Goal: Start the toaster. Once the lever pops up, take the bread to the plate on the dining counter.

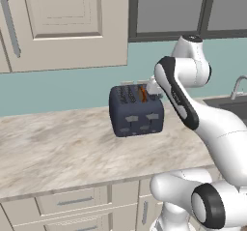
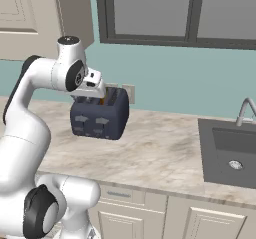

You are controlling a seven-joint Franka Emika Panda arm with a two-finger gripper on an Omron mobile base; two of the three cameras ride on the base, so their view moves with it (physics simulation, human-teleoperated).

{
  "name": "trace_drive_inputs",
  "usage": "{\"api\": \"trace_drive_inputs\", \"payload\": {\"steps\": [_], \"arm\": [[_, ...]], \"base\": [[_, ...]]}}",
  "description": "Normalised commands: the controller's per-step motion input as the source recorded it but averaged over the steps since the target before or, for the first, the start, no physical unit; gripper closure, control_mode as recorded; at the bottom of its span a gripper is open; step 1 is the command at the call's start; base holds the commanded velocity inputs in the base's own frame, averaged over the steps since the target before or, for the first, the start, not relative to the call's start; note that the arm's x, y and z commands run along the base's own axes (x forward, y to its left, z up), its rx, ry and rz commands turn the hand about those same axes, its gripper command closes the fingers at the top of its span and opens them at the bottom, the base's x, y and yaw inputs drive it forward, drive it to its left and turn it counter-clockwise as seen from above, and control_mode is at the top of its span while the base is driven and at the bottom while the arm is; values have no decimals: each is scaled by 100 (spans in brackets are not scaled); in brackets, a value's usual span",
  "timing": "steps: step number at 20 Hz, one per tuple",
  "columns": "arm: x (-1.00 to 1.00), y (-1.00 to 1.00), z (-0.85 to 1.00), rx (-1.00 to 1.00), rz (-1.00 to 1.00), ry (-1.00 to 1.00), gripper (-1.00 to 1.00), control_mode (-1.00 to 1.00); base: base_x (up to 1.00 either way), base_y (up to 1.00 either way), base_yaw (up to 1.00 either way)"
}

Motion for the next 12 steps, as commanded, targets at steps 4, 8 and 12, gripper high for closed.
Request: {"api": "trace_drive_inputs", "payload": {"steps": [4, 8, 12], "arm": [[7, 8, -11, -1, 0, 0, -100, -100], [19, 14, -27, 0, -1, 0, -100, -100], [11, 2, -43, -2, 0, -1, -100, -100]], "base": [[0, 0, 0], [0, 0, 0], [0, 0, 0]]}}
